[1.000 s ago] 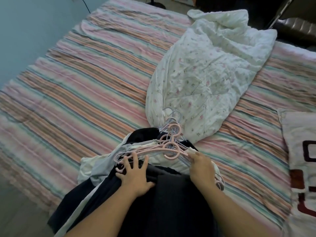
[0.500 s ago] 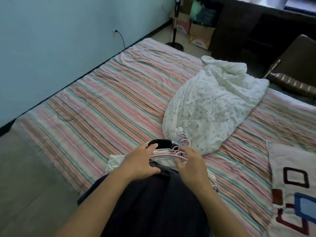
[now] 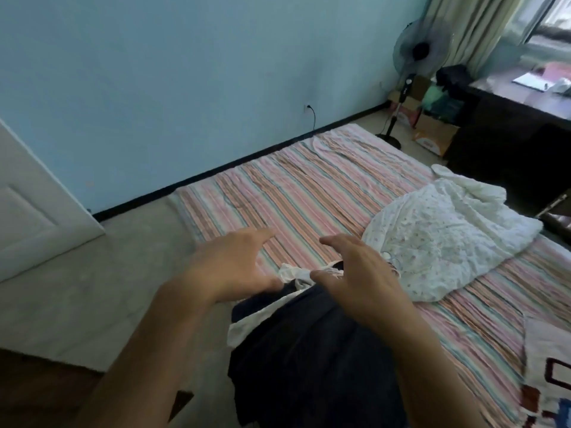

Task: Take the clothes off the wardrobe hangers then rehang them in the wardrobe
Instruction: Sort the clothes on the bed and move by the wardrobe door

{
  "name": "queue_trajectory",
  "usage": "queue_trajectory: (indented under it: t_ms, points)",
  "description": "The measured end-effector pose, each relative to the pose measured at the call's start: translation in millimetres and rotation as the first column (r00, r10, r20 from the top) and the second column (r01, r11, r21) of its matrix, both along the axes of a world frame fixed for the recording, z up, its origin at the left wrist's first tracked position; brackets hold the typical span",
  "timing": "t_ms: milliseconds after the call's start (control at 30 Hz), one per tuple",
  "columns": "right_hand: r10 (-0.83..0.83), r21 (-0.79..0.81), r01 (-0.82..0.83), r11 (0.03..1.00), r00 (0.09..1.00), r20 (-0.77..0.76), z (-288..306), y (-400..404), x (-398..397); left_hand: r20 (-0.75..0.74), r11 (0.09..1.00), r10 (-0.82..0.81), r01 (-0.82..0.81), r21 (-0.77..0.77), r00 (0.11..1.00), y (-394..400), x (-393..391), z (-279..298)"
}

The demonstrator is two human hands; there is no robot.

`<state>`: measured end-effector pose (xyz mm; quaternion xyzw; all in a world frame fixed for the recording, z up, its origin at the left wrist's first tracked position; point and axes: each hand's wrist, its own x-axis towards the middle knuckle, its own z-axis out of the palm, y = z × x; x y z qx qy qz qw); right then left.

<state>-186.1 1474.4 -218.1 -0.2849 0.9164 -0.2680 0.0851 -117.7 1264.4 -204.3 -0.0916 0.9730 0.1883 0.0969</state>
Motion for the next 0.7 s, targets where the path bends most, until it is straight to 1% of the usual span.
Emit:
queue_trajectory:
  t_ms: [67, 133, 200, 300, 433, 500, 567, 700]
  points:
    - [0.083, -0.014, -0.083, 0.996, 0.996, -0.022, 25, -25, 31, -0.051, 0.996, 0.082, -0.081, 0.026, 0.995, -22, 47, 19]
    - [0.166, -0.025, -0.168, 0.986, 0.985, -0.046, 44, -51, 62, -0.06, 0.988, 0.151, -0.15, 0.03, 0.987, -43, 94, 35]
    - [0.269, -0.022, -0.271, 0.962, 0.961, -0.07, 59, -80, 96, -0.061, 0.977, 0.214, -0.214, 0.0, 0.975, -62, 141, 51]
    - [0.421, -0.036, -0.425, 0.904, 0.903, -0.085, 79, -126, 150, -0.114, 0.934, 0.347, -0.354, -0.047, 0.931, -88, 217, 71]
    - [0.591, -0.039, -0.598, 0.8, 0.798, -0.121, 101, -177, 219, -0.189, 0.843, 0.532, -0.537, 0.028, 0.825, -105, 311, 88]
    - [0.659, -0.028, -0.671, 0.741, 0.735, -0.159, 111, -198, 251, -0.194, 0.791, 0.602, -0.611, 0.017, 0.774, -108, 356, 95]
    - [0.724, -0.016, -0.74, 0.672, 0.662, -0.193, 120, -217, 280, -0.186, 0.723, 0.679, -0.69, 0.005, 0.71, -109, 400, 101]
    - [0.808, 0.041, -0.827, 0.561, 0.536, -0.244, 132, -247, 335, -0.192, 0.575, 0.811, -0.813, 0.09, 0.552, -109, 489, 114]
